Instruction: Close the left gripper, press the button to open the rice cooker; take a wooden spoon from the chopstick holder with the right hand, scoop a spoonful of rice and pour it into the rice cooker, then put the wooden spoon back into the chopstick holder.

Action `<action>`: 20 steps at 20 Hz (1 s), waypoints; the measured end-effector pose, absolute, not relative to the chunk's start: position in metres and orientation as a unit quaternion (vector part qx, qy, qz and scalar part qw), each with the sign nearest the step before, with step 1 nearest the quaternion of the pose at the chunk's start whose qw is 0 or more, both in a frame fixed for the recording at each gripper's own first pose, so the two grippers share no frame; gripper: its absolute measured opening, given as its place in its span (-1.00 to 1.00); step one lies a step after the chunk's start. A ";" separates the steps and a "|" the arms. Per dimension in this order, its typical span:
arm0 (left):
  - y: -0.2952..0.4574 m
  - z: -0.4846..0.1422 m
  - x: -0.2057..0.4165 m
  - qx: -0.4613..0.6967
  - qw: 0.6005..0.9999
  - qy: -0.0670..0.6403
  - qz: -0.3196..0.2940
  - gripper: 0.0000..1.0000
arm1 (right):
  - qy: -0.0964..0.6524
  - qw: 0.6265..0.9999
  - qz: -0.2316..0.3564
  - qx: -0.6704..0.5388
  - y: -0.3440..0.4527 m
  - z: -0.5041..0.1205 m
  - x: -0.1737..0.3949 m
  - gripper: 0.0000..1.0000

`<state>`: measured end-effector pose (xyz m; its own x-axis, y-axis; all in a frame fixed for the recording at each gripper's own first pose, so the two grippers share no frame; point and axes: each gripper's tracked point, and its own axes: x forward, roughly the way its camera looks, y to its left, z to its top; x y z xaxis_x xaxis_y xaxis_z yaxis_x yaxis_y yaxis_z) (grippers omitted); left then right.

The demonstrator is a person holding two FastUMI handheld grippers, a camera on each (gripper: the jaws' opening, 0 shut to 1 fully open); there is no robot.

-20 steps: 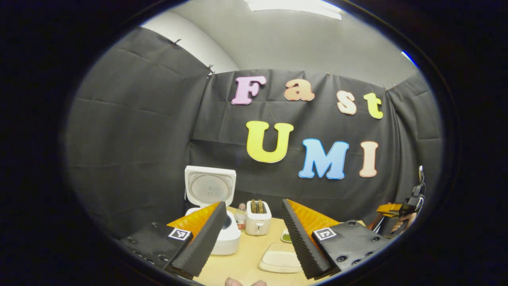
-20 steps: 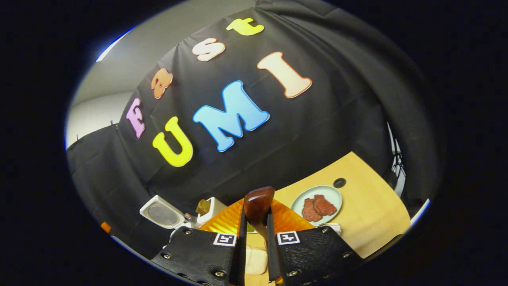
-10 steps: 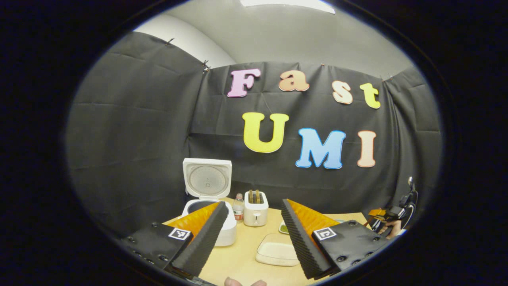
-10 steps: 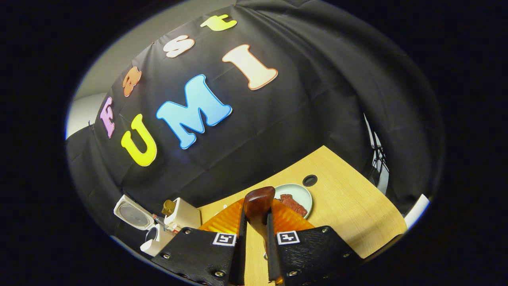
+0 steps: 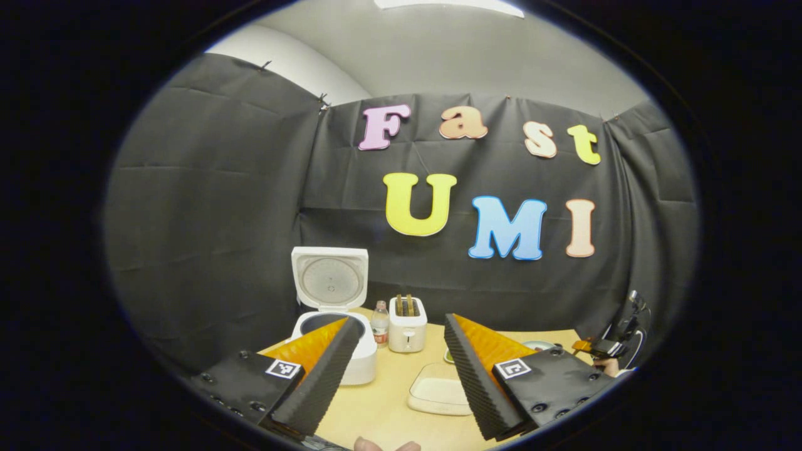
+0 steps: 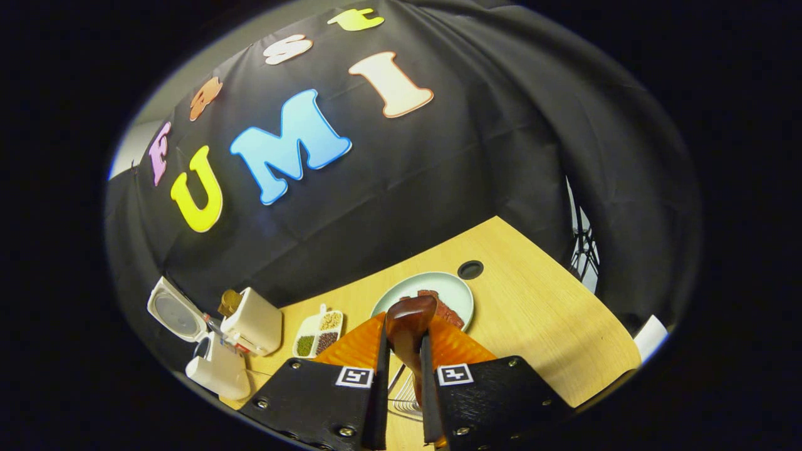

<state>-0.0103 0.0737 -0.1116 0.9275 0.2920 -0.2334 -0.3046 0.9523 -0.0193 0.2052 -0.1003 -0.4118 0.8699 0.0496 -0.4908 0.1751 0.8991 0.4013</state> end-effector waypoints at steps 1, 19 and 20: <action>0.074 -0.111 -0.011 -0.025 0.982 0.114 0.151 0.86 | 0.243 0.943 -0.045 0.221 -0.102 -0.409 0.205 -0.55; 0.079 -0.086 -0.005 -0.049 0.987 0.072 0.138 0.86 | 0.256 0.943 -0.084 0.198 -0.146 -0.372 0.144 0.45; 0.080 -0.085 -0.007 -0.051 0.987 0.071 0.138 0.86 | 0.248 0.944 -0.086 0.201 -0.149 -0.365 0.142 0.45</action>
<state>-0.0066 0.0799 -0.0852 0.9516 0.2654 -0.1550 -0.2800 0.9566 -0.0809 0.1422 -0.1491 -0.3650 0.8618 -0.0622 -0.5034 0.2617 0.9046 0.3364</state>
